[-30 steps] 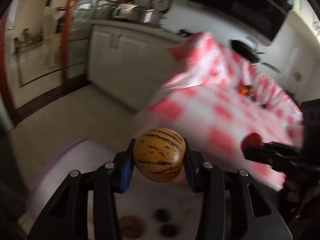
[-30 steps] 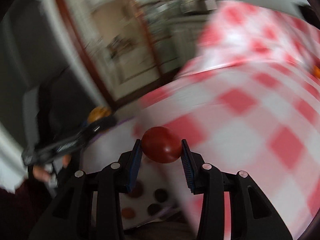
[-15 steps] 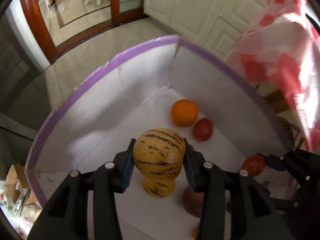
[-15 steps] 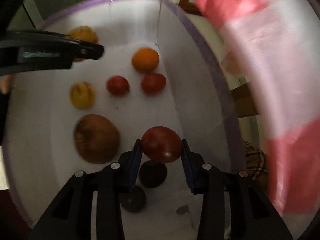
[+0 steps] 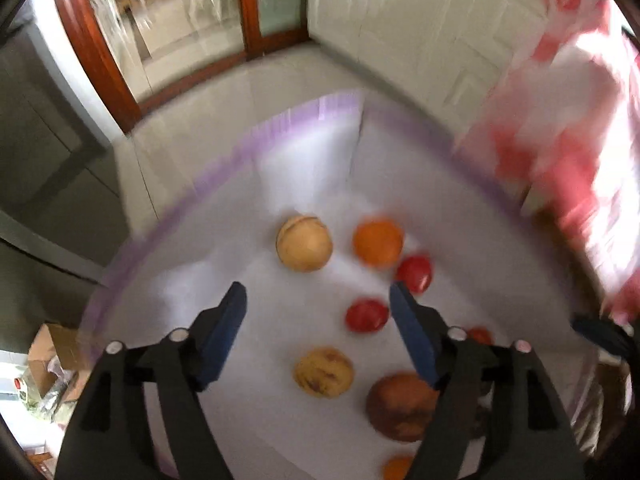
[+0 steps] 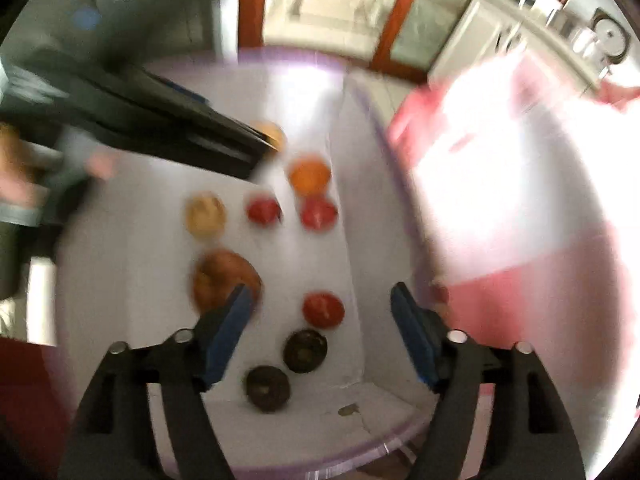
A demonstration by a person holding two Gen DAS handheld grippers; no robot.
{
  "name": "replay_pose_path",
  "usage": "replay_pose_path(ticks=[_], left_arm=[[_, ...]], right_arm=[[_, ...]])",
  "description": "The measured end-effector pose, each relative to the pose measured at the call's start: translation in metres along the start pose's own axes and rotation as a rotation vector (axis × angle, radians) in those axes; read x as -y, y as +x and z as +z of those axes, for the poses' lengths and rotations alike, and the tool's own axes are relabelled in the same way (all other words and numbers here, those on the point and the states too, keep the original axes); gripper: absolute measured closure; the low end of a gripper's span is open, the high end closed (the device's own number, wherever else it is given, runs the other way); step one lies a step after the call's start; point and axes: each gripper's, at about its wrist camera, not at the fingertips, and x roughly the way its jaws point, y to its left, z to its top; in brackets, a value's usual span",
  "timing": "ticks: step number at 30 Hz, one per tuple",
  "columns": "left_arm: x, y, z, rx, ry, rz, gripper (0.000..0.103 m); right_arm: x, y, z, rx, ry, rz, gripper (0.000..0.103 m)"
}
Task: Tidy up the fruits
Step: 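Move both tools back over the fruit cluster on the table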
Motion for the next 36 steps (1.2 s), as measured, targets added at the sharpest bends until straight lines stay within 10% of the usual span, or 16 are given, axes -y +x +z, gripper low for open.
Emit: replay_pose_path(ticks=[6,12,20,27,36], left_arm=[[0.053,-0.101,0.031,0.324,0.019,-0.011,0.003],[0.162,-0.152,0.039,0.382,0.235,-0.199,0.002],[0.355,-0.141,0.051,0.320,0.459,-0.330,0.002],[0.505,-0.095,0.099,0.267,0.430,-0.436,0.002],[0.582,-0.055,0.122,0.248,0.413,-0.552,0.002]], right_arm=[[0.039,-0.136,-0.015,0.362,0.117,-0.012,0.016],[0.121,-0.215,-0.084,0.525,0.344,-0.242,0.016],[0.247,-0.230,-0.208,0.465,0.869,-0.388,0.016],[0.330,-0.215,-0.274,0.363,1.144,-0.448,0.016],[0.432,-0.197,-0.310,0.268,1.275,-0.509,0.016]])
